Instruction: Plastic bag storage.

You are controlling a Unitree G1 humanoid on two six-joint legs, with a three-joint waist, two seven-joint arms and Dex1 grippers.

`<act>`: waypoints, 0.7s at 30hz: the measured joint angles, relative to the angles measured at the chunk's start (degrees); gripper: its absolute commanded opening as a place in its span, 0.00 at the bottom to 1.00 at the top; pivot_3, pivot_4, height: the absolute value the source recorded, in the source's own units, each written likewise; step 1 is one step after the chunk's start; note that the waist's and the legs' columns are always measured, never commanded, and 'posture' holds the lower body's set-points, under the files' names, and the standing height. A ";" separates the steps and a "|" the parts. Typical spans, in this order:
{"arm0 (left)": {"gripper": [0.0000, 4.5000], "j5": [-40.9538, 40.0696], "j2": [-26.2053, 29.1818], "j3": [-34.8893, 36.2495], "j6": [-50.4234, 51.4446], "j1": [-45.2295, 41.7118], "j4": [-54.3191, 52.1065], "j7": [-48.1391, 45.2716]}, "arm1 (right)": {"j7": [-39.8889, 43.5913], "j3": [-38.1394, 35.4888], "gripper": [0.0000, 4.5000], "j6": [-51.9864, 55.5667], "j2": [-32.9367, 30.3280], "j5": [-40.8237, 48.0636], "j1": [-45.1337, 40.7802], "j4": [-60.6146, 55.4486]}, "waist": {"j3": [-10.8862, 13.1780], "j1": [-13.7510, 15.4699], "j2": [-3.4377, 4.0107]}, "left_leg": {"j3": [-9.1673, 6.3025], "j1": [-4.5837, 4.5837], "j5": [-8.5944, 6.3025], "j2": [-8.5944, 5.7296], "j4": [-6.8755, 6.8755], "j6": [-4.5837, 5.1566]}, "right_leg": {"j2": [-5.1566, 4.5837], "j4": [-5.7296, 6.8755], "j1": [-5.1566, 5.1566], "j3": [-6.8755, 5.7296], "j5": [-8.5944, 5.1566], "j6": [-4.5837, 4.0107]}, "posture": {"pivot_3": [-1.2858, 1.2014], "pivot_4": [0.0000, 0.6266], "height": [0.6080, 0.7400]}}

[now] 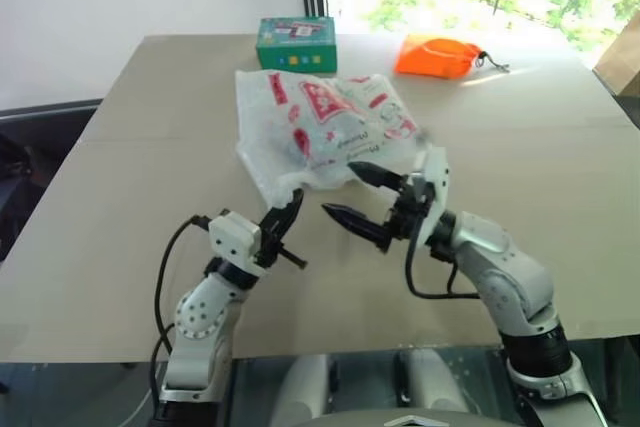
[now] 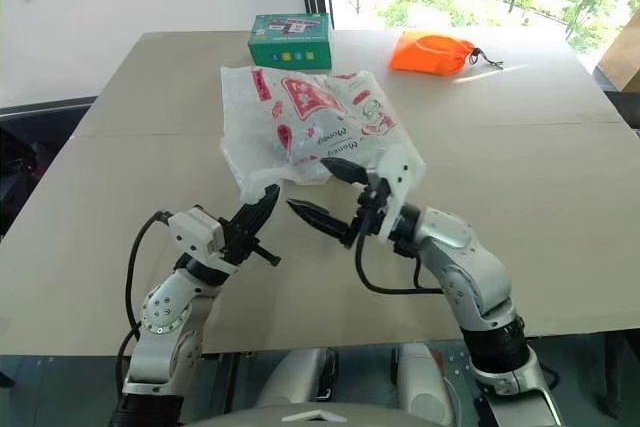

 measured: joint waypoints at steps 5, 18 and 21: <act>0.00 0.13 -0.24 -0.89 0.04 -0.71 0.60 -0.16 | 2.21 1.55 0.99 -0.99 2.90 1.63 -2.98 1.34 | -0.01 0.12 -0.02 | -0.06 -0.05 0.00 -0.01 -0.01 -0.01 | -0.01 -0.03 -0.01 -0.06 0.00 0.00 | 0.52 0.24 1.00; 0.00 0.43 -0.47 -1.16 -0.15 0.30 0.62 0.83 | -19.61 -26.95 0.99 -5.65 -4.00 -0.98 -1.35 -4.51 | -0.02 0.31 -0.02 | -0.03 -0.05 0.00 -0.05 -0.07 0.00 | -0.10 -0.04 0.00 -0.05 0.00 0.00 | 0.52 0.24 1.00; 0.00 0.42 -0.69 -1.51 -0.27 0.09 0.84 0.68 | -20.94 -31.78 0.99 2.95 -6.36 9.24 5.91 -6.33 | -0.04 0.32 -0.03 | -0.02 -0.05 -0.01 0.00 -0.11 0.01 | -0.09 -0.06 0.03 -0.05 -0.02 -0.01 | 0.52 0.24 1.00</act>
